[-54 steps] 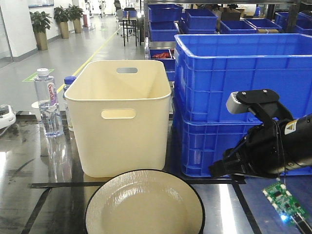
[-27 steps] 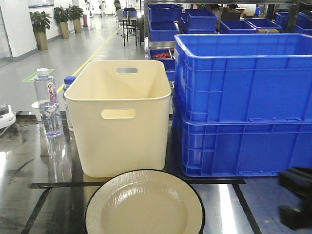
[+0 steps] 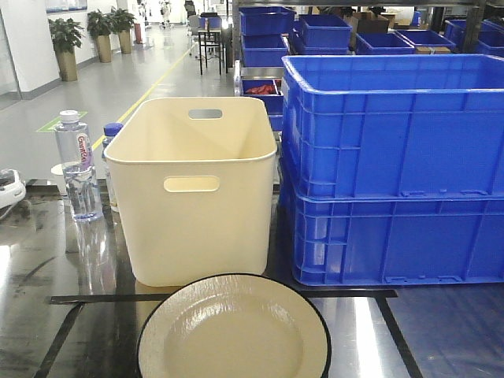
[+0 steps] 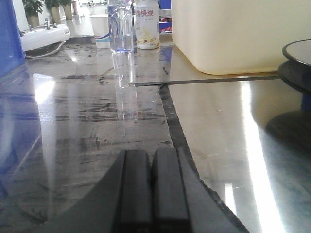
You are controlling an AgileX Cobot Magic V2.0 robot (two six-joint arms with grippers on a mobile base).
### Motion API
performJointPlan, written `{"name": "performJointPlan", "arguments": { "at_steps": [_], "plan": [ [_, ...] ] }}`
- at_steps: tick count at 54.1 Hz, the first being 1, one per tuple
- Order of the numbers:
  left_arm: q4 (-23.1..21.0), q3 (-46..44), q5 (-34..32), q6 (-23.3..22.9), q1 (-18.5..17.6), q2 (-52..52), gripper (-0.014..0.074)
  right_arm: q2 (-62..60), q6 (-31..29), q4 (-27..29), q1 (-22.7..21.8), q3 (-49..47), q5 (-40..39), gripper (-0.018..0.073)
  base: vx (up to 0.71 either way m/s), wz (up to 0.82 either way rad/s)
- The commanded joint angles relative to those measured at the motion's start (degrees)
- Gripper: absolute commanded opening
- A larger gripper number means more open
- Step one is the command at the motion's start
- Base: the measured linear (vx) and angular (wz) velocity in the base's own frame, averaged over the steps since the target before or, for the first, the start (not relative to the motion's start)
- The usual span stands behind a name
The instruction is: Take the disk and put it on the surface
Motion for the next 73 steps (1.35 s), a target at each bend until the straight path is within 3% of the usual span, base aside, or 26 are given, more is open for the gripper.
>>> {"name": "performJointPlan", "arguments": {
  "at_steps": [1,9,13,26,73],
  "plan": [
    [0.45,-1.11,-4.48,-0.59,0.03,-0.80,-0.0008,-4.09,0.03,-0.84,1.59,3.93,-5.09,-0.0006,0.00,0.00],
    [0.45,-1.11,-4.48,-0.59,0.03,-0.80,-0.0008,-11.99,0.09,-3.76,4.79,13.99,-8.47,-0.0005,0.00,0.00],
    [0.45,-1.11,-4.35,-0.59,-0.02,-0.81,-0.0008,-11.17,0.44,-4.69,4.98,13.27,-5.61,-0.0005,0.00,0.00],
    [0.40,-1.11,-4.11,-0.59,-0.02,-0.74,-0.0008,-11.42,0.25,-5.19,2.06,13.54,-9.33,-0.0005,0.00,0.00],
    [0.40,-1.11,-4.11,-0.59,-0.02,-0.74,-0.0008,-11.42,0.25,-5.00,2.14,13.54,-9.20,-0.0005,0.00,0.00]
  ]
}}
